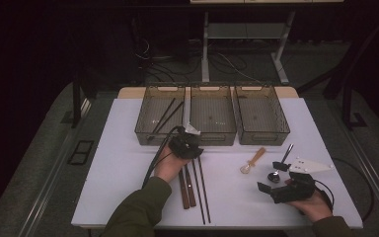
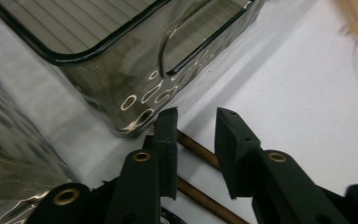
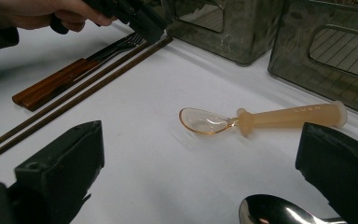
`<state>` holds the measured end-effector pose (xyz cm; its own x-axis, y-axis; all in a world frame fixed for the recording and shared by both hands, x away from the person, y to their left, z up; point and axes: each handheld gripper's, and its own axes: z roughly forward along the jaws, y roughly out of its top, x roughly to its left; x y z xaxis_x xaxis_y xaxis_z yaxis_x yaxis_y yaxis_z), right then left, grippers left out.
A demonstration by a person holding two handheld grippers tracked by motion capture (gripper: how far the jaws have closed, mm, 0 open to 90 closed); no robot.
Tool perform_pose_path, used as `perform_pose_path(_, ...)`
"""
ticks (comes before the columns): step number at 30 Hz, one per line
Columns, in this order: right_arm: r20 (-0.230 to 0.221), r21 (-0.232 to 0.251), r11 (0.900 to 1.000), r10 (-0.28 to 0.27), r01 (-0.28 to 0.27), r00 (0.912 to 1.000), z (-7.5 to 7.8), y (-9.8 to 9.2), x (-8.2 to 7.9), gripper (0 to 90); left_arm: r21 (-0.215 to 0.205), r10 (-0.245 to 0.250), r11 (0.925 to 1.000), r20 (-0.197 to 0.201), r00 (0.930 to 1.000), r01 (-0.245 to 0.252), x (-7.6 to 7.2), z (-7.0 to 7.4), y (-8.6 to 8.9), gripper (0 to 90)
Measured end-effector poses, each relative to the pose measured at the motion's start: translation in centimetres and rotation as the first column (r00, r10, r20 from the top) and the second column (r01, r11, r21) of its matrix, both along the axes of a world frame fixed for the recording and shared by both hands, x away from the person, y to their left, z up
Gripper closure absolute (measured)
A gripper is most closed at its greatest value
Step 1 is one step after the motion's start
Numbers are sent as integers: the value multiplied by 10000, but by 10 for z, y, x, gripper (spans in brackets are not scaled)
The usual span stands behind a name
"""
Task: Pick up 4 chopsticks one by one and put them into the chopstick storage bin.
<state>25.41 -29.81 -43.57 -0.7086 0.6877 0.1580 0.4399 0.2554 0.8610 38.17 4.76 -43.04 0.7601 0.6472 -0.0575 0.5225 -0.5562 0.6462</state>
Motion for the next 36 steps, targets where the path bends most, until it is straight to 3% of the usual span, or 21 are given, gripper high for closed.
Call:
perform_pose_path(5, 2, -10, 10000, 24, -24, 10000, 0, 0, 0, 14, 27, 277, 9996, -156, 9995, -277, 3, -4, 0, 606)
perform_pose_path(11, -7, 5, 10000, 10, -10, 10000, 0, 0, 0, 13, 158, 222, 9996, -228, 9995, -218, 4, -9, -4, 600)
perform_pose_path(36, 18, 3, 10000, 47, -47, 10000, 0, 0, 0, 13, -238, -407, 9989, -132, 9991, 404, 0, -9, -29, 746)
